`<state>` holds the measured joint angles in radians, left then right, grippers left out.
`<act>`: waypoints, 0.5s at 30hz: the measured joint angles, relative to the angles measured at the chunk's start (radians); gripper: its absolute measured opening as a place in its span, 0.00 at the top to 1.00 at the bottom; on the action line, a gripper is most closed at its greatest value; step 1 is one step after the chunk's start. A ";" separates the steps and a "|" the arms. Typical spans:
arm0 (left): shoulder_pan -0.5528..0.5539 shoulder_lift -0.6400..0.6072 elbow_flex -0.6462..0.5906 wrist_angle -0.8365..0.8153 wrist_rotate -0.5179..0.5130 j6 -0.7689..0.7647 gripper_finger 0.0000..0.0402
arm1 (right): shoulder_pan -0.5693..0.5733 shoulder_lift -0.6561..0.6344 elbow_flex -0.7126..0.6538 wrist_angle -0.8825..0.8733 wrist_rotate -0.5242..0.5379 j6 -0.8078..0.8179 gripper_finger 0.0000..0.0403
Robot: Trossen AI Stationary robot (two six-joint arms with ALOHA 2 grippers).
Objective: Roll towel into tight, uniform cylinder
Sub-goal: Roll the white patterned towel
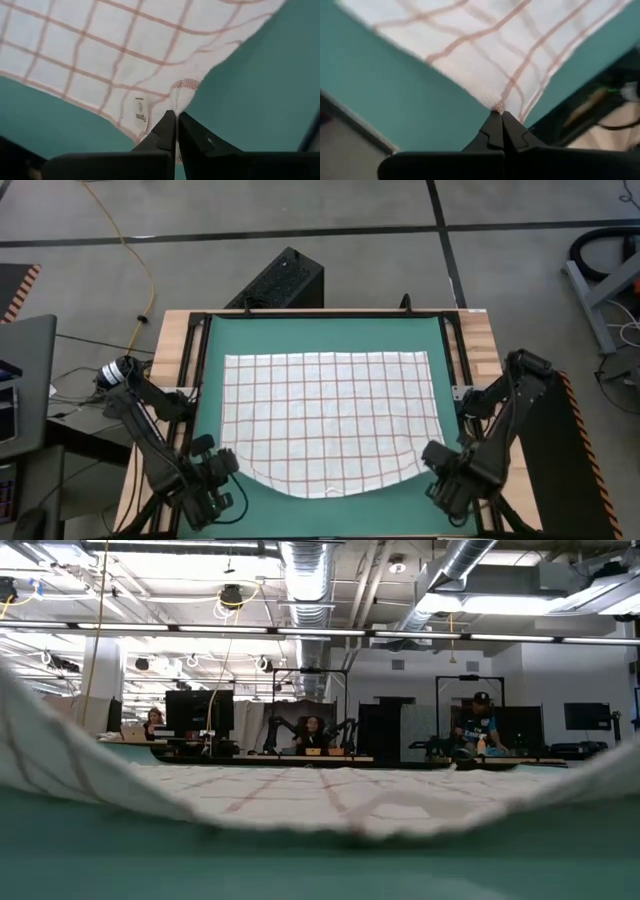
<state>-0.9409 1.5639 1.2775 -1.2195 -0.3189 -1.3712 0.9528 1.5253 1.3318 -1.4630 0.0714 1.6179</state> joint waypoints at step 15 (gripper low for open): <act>0.096 -0.132 0.009 -0.206 -0.190 -0.161 1.00 | -0.306 -0.129 0.053 -0.108 0.233 -0.020 1.00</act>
<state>-0.8447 1.4314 1.2865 -1.4255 -0.5090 -1.5325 0.6463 1.3959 1.3846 -1.5713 0.3041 1.5980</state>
